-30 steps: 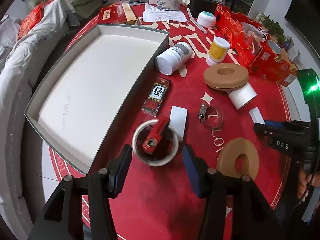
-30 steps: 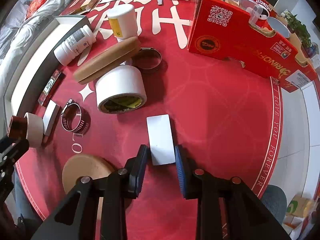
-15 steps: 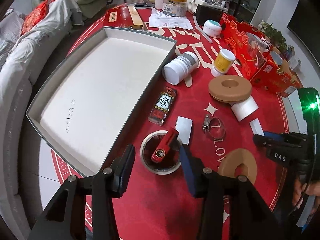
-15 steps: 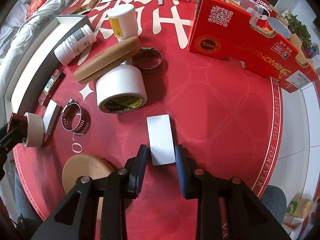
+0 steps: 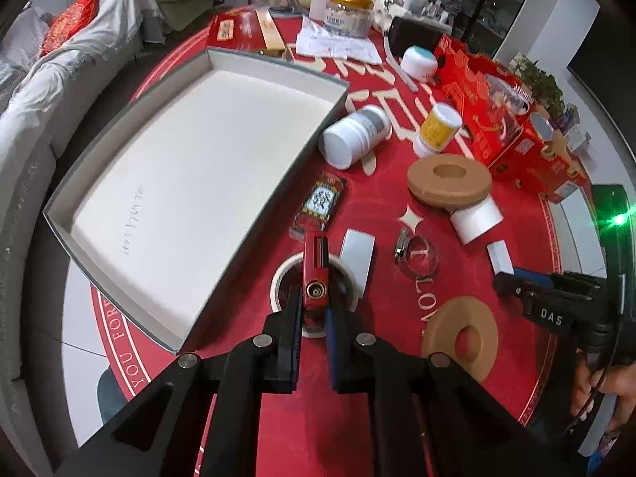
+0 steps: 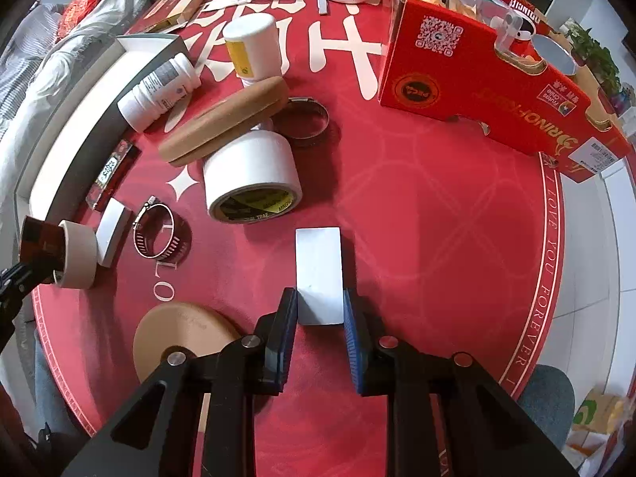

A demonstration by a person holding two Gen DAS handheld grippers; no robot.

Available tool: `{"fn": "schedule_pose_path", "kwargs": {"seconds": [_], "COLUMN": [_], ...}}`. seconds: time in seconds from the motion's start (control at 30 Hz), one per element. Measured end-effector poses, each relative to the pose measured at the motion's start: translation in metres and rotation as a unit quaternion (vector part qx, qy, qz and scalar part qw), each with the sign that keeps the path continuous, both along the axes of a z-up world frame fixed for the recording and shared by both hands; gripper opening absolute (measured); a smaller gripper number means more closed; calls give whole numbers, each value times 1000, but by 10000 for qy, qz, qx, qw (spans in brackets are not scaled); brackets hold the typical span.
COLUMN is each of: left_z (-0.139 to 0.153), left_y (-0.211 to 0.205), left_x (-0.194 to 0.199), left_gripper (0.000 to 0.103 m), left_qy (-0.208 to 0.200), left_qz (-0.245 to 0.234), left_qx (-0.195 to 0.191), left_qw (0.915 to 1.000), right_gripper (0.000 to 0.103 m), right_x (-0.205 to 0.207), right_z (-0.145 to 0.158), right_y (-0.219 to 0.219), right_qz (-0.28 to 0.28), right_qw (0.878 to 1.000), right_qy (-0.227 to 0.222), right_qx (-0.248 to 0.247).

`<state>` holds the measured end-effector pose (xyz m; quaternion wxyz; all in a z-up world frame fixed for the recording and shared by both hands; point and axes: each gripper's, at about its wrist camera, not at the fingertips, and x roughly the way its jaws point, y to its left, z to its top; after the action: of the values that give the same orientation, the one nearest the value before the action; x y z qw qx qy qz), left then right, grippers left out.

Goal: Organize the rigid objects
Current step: 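Carry the red box with the left tool while the right tool carries the white block to the tray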

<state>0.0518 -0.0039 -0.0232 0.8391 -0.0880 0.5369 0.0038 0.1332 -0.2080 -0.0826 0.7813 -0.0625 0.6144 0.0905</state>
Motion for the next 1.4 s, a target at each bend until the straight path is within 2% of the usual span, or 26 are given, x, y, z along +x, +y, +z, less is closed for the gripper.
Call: {"fn": "schedule_pose_path", "kwargs": {"seconds": [0.6, 1.07, 1.4], "left_z": [55, 87, 119], "left_y": [9, 32, 66], "left_x": [-8, -11, -1], "left_gripper": [11, 11, 11], "left_qy": [-689, -1020, -1342], "left_qz": [295, 658, 1067], "left_qx": [-39, -42, 19], "left_qw": [9972, 9926, 9852], "right_gripper": [24, 24, 24], "right_x": [-20, -18, -3], "right_z": [63, 109, 153], "right_y": [-4, 35, 80], "right_qz": [117, 485, 851], "right_qw": [9981, 9941, 9863], "right_qy": [-447, -765, -1004], "right_qx": [402, 599, 998]}}
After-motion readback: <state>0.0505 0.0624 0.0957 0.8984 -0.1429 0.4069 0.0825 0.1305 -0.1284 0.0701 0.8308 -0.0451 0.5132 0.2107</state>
